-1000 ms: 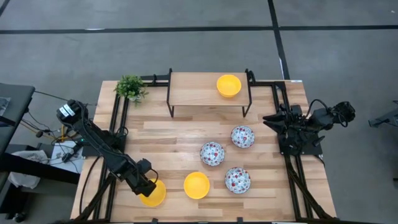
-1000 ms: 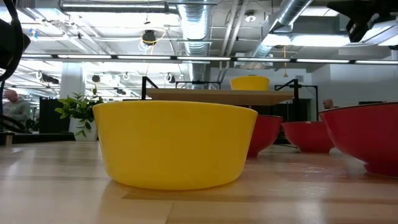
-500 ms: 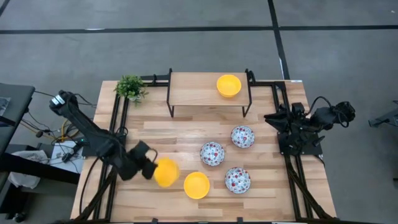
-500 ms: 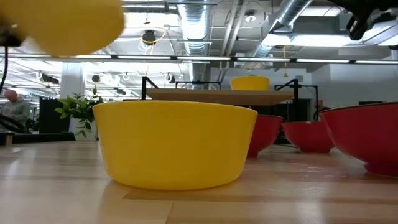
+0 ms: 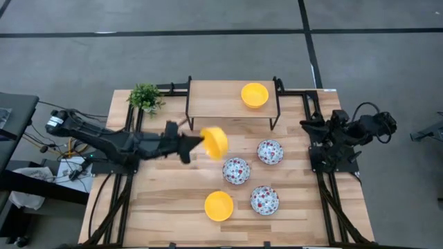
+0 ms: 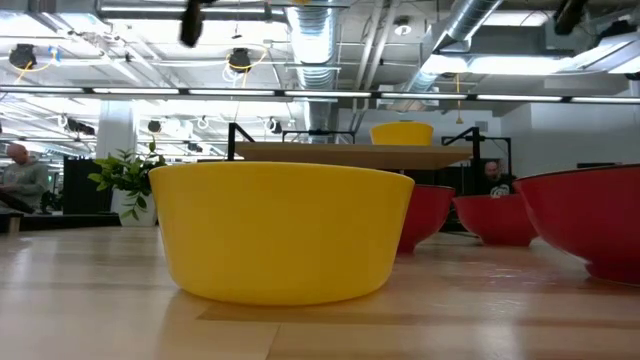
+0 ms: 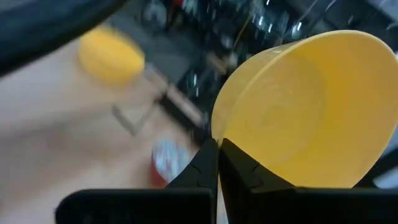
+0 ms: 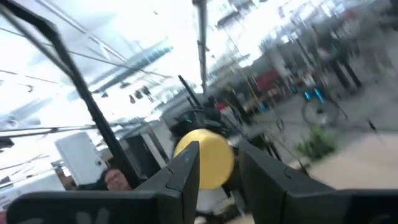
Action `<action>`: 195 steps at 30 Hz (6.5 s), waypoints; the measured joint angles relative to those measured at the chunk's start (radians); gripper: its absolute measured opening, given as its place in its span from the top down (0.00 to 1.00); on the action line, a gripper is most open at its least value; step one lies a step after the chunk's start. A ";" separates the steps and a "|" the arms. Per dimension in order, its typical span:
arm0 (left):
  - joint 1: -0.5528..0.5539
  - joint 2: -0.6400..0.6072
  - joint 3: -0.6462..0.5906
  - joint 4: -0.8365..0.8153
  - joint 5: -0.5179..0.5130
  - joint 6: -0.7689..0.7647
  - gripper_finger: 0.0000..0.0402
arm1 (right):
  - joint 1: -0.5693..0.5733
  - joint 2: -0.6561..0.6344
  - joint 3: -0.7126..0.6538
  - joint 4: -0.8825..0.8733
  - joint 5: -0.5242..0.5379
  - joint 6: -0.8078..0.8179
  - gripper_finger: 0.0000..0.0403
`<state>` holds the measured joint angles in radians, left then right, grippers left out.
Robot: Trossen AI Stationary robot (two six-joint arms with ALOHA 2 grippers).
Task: Pick & Place Mini bowls
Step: Stack the left yellow bowl on the yellow bowl on the shelf
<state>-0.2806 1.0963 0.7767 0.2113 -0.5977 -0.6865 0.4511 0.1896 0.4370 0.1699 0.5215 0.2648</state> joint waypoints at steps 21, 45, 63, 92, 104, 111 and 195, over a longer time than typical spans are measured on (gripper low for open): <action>0.251 0.369 0.508 0.083 -0.072 0.843 1.00 | 0.000 0.676 0.403 0.172 0.323 -0.496 0.75; 0.357 0.389 0.540 0.156 0.045 0.996 1.00 | -0.075 1.249 0.926 0.151 0.879 -0.876 0.75; 0.339 0.382 0.540 0.170 0.071 0.990 1.00 | -0.095 1.257 0.943 0.153 0.949 -0.875 0.75; 0.332 0.382 0.538 0.178 0.123 0.970 0.99 | -0.107 1.254 0.943 0.155 1.015 -0.899 0.99; 0.323 0.381 0.538 0.189 0.230 0.969 0.80 | -0.108 1.252 0.943 0.160 1.054 -0.901 1.00; 0.279 0.353 0.538 0.192 0.239 0.996 0.57 | -0.128 1.246 0.942 0.158 1.030 -0.905 1.00; 0.149 -0.206 0.094 -0.031 0.225 0.768 0.39 | 0.040 1.024 0.984 0.465 1.050 -0.828 1.00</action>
<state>-0.1318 0.8906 0.8711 0.1802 -0.3729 0.0816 0.4908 1.2140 1.4208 0.6348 1.5712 -0.5631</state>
